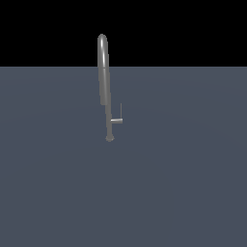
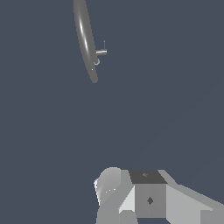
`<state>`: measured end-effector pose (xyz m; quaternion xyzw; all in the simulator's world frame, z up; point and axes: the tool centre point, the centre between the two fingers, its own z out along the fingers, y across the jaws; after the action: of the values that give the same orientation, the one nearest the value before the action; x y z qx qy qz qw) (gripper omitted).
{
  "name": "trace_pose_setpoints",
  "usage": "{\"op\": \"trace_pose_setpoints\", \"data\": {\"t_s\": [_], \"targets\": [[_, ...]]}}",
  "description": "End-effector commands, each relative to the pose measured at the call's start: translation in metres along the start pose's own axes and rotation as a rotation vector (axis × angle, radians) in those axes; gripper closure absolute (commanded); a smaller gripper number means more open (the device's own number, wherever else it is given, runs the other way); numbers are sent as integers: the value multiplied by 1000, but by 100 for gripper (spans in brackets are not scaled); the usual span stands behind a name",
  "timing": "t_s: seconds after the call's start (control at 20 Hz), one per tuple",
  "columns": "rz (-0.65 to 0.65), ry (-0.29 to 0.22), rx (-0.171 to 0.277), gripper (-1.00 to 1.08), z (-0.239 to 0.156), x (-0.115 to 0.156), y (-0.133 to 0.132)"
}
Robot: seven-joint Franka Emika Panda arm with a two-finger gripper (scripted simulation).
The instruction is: Turn on the faucet by rotating a designated handle.
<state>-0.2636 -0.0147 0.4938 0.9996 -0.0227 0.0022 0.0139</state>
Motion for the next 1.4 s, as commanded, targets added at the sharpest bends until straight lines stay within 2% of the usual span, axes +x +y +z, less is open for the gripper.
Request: {"op": "trace_pose_setpoints", "data": {"t_s": [0.0, 0.35, 0.65, 0.9, 1.35], "targets": [[0, 0, 0, 108, 0, 0, 0], [15, -17, 15, 108, 2, 7, -2], [52, -60, 51, 108, 6, 23, -5], [102, -117, 100, 108, 13, 45, -9], [218, -251, 215, 108, 33, 95, -16]]}}
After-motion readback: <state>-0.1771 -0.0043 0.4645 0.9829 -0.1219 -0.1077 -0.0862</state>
